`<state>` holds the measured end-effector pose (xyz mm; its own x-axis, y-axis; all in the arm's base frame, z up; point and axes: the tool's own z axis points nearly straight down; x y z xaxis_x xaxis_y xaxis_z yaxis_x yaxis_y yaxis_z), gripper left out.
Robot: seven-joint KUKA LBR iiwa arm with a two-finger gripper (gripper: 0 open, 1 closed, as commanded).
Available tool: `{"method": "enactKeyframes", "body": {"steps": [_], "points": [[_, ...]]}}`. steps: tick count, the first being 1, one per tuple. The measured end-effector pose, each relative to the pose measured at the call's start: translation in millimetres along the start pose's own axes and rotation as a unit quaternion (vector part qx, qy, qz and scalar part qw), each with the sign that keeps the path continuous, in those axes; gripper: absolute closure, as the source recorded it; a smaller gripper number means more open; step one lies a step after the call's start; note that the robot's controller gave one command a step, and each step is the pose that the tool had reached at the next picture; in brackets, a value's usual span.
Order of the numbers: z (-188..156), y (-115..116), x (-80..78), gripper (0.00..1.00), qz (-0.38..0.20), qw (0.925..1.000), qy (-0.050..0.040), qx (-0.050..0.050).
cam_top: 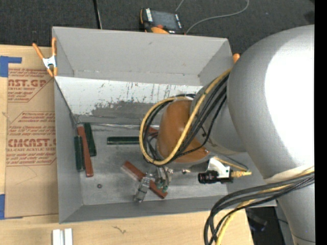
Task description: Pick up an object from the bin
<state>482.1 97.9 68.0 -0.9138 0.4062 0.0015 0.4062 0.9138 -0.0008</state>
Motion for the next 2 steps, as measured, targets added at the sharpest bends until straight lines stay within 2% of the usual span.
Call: {"method": "enactKeyframes", "body": {"steps": [1, 2], "points": [[-0.8, 0.4, -0.1, 1.00, 0.000, 1.0000, -0.0006, -0.001], [-111.2, 1.6, -1.2, 1.00, -0.001, 1.0000, -0.0038, -0.003]]}}
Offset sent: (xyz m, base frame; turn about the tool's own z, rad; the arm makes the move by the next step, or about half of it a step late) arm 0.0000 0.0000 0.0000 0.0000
